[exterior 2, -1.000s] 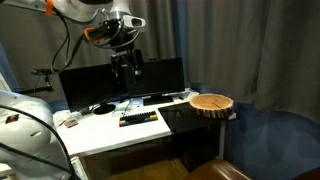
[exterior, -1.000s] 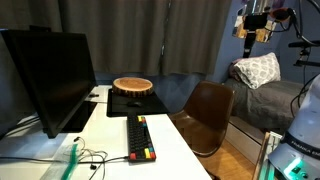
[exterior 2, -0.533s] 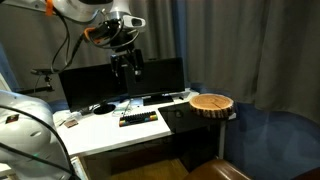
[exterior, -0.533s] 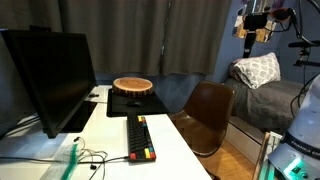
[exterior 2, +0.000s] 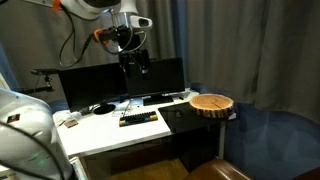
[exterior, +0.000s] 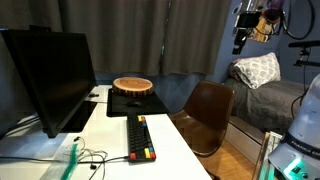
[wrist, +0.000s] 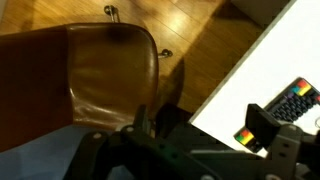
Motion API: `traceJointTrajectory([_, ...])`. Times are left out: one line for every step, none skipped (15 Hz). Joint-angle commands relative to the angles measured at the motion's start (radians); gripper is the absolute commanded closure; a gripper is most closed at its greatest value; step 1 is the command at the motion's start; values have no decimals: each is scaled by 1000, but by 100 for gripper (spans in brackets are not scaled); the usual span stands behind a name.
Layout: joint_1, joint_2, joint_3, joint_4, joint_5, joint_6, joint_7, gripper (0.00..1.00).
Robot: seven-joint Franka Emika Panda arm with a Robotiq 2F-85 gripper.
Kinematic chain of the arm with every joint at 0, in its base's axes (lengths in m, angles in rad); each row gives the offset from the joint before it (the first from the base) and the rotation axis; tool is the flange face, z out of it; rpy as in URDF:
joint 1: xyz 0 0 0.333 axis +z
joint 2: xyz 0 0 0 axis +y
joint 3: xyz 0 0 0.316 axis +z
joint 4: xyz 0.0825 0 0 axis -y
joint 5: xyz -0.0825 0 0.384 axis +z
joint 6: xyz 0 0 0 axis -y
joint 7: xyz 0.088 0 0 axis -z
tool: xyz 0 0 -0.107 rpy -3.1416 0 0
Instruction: Move the wood stamp shaped cushion to the left
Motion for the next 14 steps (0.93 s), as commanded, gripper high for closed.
traceJointTrajectory([27,174,-68,98,150,137,9,0])
traceJointTrajectory([30,219,-86,114,199,183,1,0])
traceJointTrajectory([34,270,-102,131,252,226,-4,0])
traceJointTrajectory([40,314,-116,144,308,262,-15,0])
traceJointTrajectory([43,361,-126,154,368,304,-20,0])
traceJointTrajectory([47,401,-134,163,430,339,-24,0])
traceJointTrajectory([38,450,-128,168,472,392,-8,0])
traceJointTrajectory([35,493,-123,179,512,427,2,0])
traceJointTrajectory([36,545,-120,186,569,476,10,0])
traceJointTrajectory([34,586,-115,192,617,524,13,0])
traceJointTrajectory([37,632,-112,203,683,563,10,0])
traceJointTrajectory([35,673,-103,213,736,609,11,0])
traceJointTrajectory([34,723,-92,229,807,655,6,0])
traceJointTrajectory([28,764,-75,243,853,707,14,0])
